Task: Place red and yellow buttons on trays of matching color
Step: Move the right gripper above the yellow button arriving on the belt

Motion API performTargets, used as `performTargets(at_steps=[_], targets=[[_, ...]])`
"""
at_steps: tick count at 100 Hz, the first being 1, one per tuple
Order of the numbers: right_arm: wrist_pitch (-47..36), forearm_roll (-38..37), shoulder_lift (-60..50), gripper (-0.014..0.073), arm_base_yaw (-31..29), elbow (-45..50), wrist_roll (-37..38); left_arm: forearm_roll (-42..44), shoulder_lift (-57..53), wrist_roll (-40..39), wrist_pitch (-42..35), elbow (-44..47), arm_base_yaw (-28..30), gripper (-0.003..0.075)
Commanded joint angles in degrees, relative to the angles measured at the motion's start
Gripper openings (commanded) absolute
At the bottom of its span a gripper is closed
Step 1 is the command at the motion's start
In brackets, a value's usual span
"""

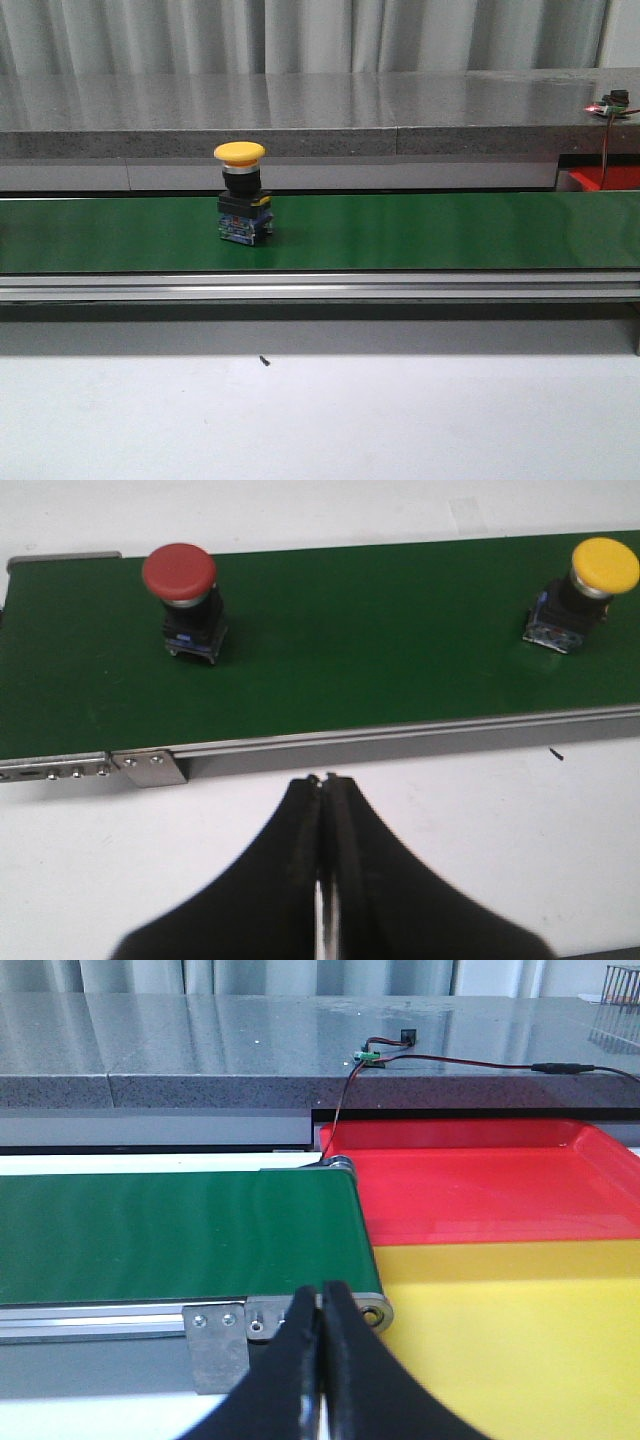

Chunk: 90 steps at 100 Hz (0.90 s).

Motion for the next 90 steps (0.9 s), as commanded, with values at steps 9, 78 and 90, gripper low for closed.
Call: performTargets(at_steps=[9,78,90], targets=[[-5.67,-0.61,-1.02,-0.0109,-0.22,-1.02,-0.23,-0.01,-8.16,-0.09,-5.32,4.94,-0.42,-0.0020],[1.51,-0.56,7.76,-0.0108,-0.22,-17.12,-0.17,1.02,-25.42,-0.20,-5.08,11.98,-0.42,-0.0020],[3.78,-0.56,13.82,-0.0108,-0.22,-21.87,-0.17,1.02,-25.42,-0.20,-5.08,12.02,-0.42,-0.0020]])
